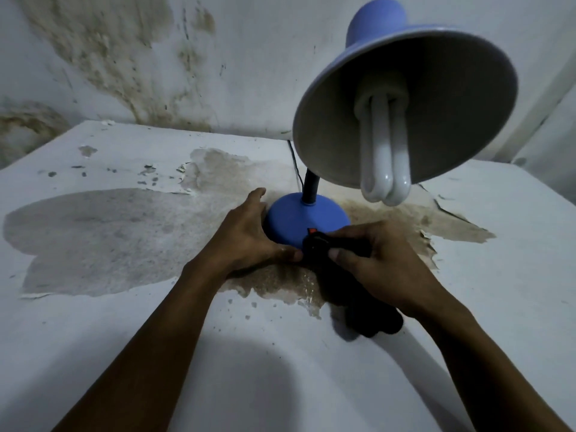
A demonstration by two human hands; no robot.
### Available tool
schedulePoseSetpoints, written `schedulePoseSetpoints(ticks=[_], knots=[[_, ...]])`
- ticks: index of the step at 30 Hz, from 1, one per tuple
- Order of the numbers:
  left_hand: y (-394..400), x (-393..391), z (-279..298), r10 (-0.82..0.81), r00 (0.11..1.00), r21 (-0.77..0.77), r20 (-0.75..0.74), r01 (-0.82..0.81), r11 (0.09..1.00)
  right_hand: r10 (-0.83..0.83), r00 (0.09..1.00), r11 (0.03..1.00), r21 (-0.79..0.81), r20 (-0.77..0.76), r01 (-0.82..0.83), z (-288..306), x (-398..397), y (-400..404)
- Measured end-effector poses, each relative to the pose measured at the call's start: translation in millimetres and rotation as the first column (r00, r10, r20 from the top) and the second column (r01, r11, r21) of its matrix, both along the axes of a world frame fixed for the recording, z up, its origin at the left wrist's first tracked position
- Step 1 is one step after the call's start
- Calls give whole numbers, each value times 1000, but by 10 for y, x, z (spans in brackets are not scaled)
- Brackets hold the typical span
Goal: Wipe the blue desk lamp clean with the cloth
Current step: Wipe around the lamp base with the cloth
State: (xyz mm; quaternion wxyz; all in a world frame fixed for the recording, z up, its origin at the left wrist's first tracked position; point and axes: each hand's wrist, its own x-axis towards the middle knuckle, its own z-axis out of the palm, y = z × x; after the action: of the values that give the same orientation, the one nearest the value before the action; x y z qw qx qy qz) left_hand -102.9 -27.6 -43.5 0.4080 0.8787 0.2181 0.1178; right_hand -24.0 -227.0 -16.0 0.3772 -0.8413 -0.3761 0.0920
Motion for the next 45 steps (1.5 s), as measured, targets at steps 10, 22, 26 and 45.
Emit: schedulePoseSetpoints(ticks=[10, 22, 26, 45], knots=[[-363, -557, 386, 52, 932, -767, 360, 264, 585, 473, 459, 695, 639, -752, 330, 4, -431, 592], [132, -155, 401, 380, 918, -483, 115, -283, 828, -87, 924, 941, 274, -371, 199, 83, 34, 106], [215, 135, 625, 329, 940, -366, 94, -274, 889, -199, 974, 978, -47, 107, 205, -137, 275, 101], [-158, 178, 349, 9, 997, 420, -78, 25, 907, -160, 983, 986, 69, 88, 154, -510, 325, 311]])
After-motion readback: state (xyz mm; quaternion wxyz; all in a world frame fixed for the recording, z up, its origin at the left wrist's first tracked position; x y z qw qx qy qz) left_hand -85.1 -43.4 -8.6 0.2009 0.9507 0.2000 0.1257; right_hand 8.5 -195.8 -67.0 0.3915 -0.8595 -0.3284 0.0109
